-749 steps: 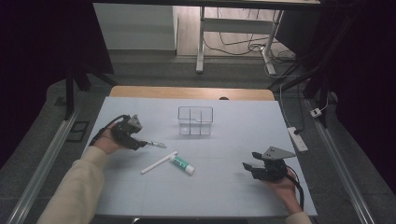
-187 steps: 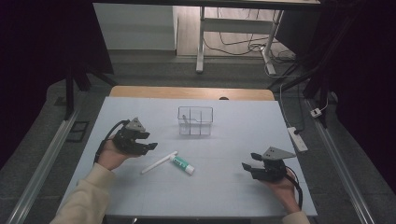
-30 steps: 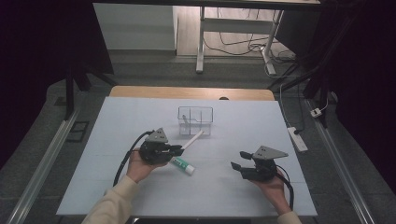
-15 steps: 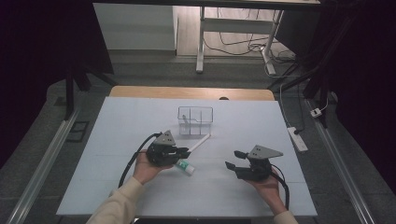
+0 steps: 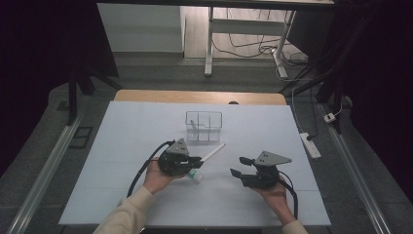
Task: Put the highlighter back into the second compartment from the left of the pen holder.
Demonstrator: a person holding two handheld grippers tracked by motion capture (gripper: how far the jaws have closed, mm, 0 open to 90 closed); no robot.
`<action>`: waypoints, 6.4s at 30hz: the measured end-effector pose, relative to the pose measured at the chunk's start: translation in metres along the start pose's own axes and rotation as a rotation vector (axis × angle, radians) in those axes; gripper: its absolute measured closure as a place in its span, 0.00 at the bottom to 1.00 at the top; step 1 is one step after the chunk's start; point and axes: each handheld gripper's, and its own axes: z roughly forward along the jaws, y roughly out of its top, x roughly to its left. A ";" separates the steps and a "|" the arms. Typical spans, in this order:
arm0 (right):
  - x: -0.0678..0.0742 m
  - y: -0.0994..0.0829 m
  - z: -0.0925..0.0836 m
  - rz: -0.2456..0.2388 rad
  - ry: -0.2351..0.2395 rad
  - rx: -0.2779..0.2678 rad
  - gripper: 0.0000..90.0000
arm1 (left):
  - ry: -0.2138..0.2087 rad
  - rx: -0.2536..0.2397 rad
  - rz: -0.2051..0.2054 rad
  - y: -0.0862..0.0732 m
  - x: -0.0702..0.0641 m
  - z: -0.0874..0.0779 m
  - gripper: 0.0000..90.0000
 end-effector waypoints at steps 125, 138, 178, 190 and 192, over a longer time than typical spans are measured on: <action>0.007 0.033 -0.011 0.093 0.172 -0.222 0.86 | 0.020 -0.023 0.020 -0.002 -0.016 -0.003 0.53; -0.003 0.039 -0.018 0.102 0.113 -0.249 0.86 | 0.089 -0.016 -0.021 -0.032 -0.008 -0.041 0.51; -0.043 0.115 0.037 0.143 -0.016 -0.264 0.86 | 0.183 0.037 -0.164 -0.107 0.021 -0.087 0.45; -0.047 0.155 0.060 0.103 -0.041 -0.247 0.85 | 0.168 0.047 -0.154 -0.108 0.022 -0.086 0.44; -0.048 0.156 0.065 0.100 -0.049 -0.234 0.85 | 0.166 0.051 -0.154 -0.108 0.022 -0.086 0.44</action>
